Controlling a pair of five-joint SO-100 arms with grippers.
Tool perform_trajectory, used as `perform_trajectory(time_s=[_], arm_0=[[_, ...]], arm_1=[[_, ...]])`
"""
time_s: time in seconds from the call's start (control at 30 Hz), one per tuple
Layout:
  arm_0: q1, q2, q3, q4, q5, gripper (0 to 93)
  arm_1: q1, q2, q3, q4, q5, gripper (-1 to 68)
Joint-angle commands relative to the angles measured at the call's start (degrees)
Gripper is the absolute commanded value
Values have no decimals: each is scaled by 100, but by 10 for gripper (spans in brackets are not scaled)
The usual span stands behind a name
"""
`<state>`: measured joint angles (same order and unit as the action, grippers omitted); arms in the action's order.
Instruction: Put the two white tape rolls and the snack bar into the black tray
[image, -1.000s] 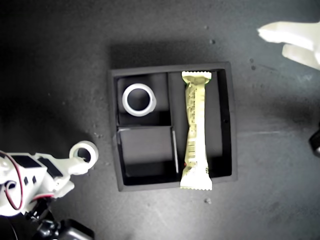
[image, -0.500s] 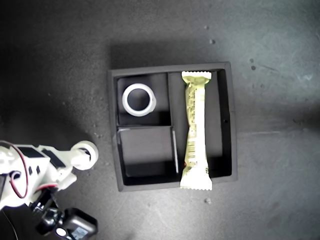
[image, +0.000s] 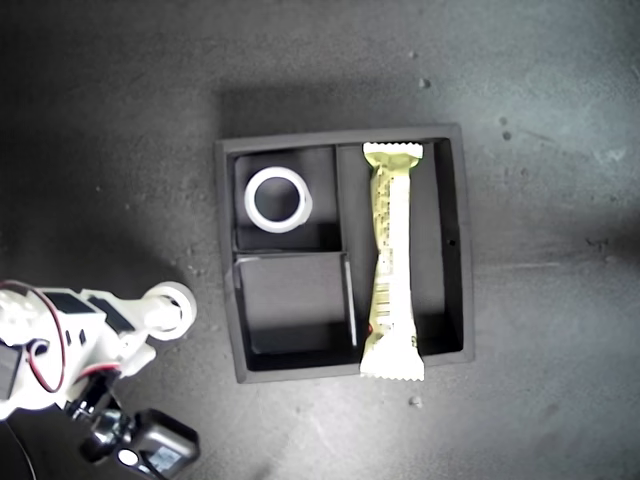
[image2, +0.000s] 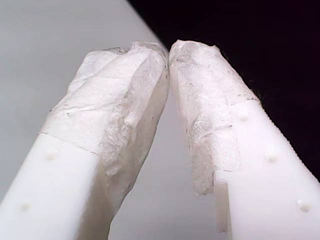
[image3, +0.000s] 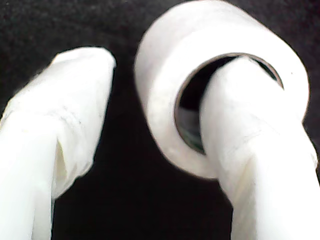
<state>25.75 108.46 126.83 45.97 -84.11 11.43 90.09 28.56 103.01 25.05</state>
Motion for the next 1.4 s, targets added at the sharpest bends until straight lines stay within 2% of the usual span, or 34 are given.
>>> perform_trajectory(time_s=[0.0, 0.17, 0.23, 0.3, 0.47, 0.57, 0.6, 0.73, 0.93, 1.07, 1.37], arm_0=[[53, -158, -44, -114, -97, 124], [-211, -1151, -343, -97, -167, 1], [-360, -1529, -563, 44, -185, 1], [-510, -1661, -984, 562, -35, 1], [-844, -1336, -2707, 2522, 738, 1], [-1107, -1125, -3955, 3727, 1143, 1], [-1204, -1081, -4386, 4025, 1292, 1], [-1547, -1318, -6354, 4896, 1916, 1], [-1573, -3305, -9387, 5722, 2268, 1], [-1415, -4887, -11092, 5871, 2250, 1], [-1081, -6425, -11848, 5889, 1679, 1]], arm_1=[[88, 246, -176, 18, 176, -2], [88, 404, -387, 18, 642, -2], [88, 659, -378, 18, 1116, -2], [237, 1046, -255, 18, 1652, -2], [1169, 2602, 853, 9, 2646, -3], [1327, 3621, 2162, -79, 3094, -3], [1327, 4140, 2962, -369, 3261, -4], [1169, 6741, 6812, -2127, 3867, -4], [527, 9185, 10767, -3709, 4430, -4], [123, 9580, 12041, -4447, 4465, -4], [-642, 10178, 13667, -5317, 4456, -4]])
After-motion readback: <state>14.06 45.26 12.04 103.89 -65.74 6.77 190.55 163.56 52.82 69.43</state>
